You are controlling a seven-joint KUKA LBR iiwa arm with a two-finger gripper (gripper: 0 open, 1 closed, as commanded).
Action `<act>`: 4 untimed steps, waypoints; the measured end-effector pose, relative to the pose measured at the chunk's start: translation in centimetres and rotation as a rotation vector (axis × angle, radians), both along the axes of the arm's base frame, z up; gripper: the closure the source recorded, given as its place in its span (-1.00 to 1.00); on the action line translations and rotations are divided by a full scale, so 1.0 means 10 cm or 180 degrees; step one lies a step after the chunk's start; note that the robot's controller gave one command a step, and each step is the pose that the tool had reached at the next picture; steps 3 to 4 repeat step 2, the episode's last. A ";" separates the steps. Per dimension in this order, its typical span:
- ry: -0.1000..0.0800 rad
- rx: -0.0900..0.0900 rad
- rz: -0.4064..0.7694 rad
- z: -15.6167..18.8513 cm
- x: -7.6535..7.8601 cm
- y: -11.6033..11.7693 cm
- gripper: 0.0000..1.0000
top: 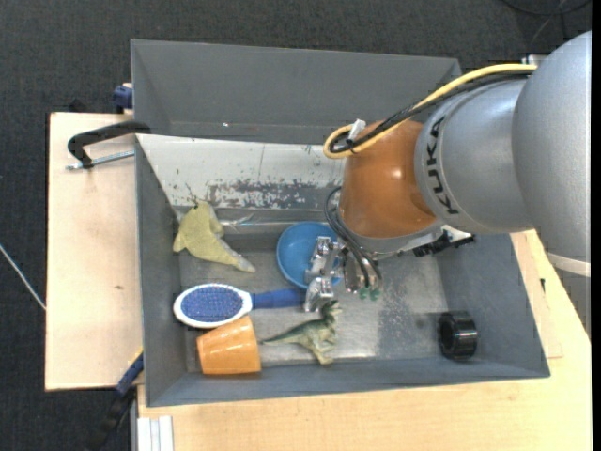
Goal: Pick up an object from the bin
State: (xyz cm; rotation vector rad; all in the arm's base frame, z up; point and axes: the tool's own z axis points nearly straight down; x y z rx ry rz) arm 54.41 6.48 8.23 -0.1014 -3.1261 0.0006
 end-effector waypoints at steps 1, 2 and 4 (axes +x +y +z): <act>-0.0086 0.0009 0.0031 1.11 -0.02 0.03 1.00; -0.0083 0.0011 -0.0002 1.69 -0.01 0.19 1.00; -0.0083 0.0011 -0.0002 1.69 -0.01 0.19 1.00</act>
Offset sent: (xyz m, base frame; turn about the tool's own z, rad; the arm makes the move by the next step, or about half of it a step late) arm -0.0043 0.0019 0.1049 -0.0095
